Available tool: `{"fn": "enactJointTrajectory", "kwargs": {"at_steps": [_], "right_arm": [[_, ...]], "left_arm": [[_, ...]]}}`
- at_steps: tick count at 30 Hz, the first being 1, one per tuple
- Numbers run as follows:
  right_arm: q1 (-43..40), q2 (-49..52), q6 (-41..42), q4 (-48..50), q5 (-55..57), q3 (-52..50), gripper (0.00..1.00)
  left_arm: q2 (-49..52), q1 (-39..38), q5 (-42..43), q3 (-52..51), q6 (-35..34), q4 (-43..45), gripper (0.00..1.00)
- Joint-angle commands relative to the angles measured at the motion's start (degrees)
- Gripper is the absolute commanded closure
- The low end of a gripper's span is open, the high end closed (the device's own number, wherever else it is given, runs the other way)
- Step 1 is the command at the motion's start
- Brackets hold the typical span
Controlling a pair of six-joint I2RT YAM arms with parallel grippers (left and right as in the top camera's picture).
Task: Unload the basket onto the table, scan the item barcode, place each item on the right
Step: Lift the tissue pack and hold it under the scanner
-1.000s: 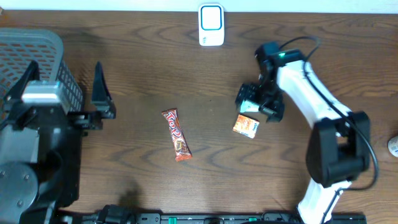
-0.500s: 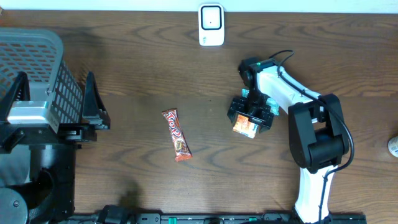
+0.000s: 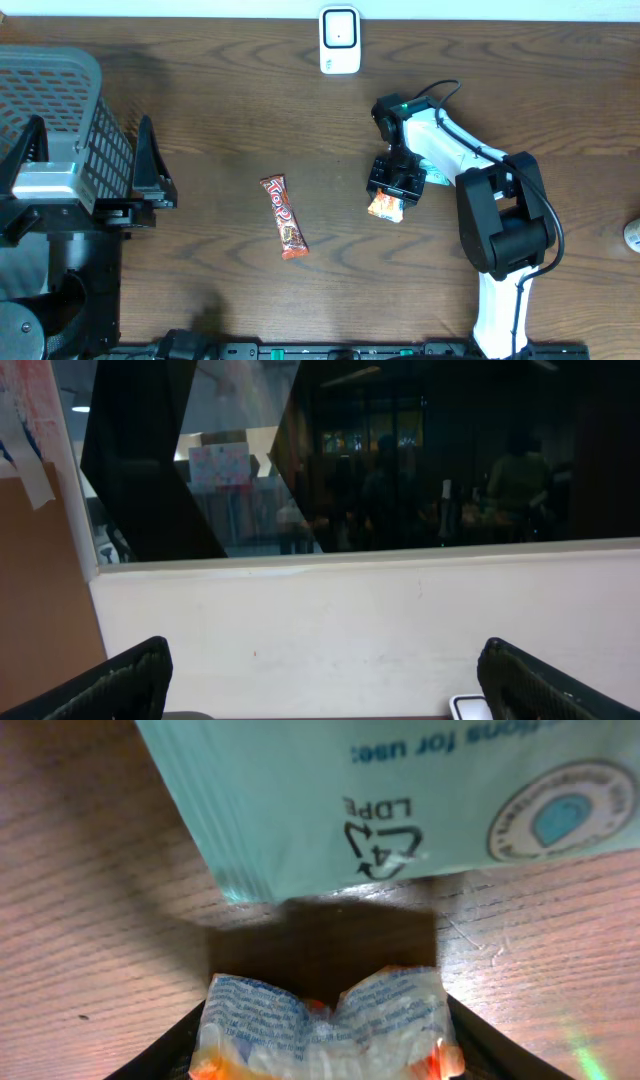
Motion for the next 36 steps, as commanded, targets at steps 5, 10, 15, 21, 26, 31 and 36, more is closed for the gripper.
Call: {"fn": "enactJointTrajectory", "kwargs": {"at_steps": [5,10,15,21,26,31,36], "right_arm": [[-3.37,3.32,-9.77,-3.37,-10.4,1.07,0.44],[-6.54,3.32,-16.63,-8.76,-21.4,2.03,0.43],[-7.98,3.32,-18.51,-13.07,-24.65,2.03,0.44],[-8.0,3.32,-22.71,-19.41,-25.86,2.03,0.44],[-7.89,3.32,-24.46,-21.44,-25.86,2.03,0.44],[-7.91,3.32,-24.44,-21.51,-25.86,2.03,0.44],[-7.89,3.32,-24.41,-21.55,-25.99,2.03,0.44]], "left_arm": [[-0.46,0.28,0.13,-0.22,-0.72,0.04,0.02],[-0.46,0.28,0.13,-0.39,-0.72,0.07,0.02],[-0.46,0.28,0.13,-1.2,-0.72,0.55,0.02],[-0.46,0.28,0.15,-3.41,-0.72,2.49,0.02],[-0.46,0.28,0.15,-4.66,-0.72,3.63,0.02],[-0.46,0.28,0.15,-4.66,-0.72,3.69,0.02],[-0.46,0.28,0.15,-4.66,-0.72,3.69,0.02]]}}
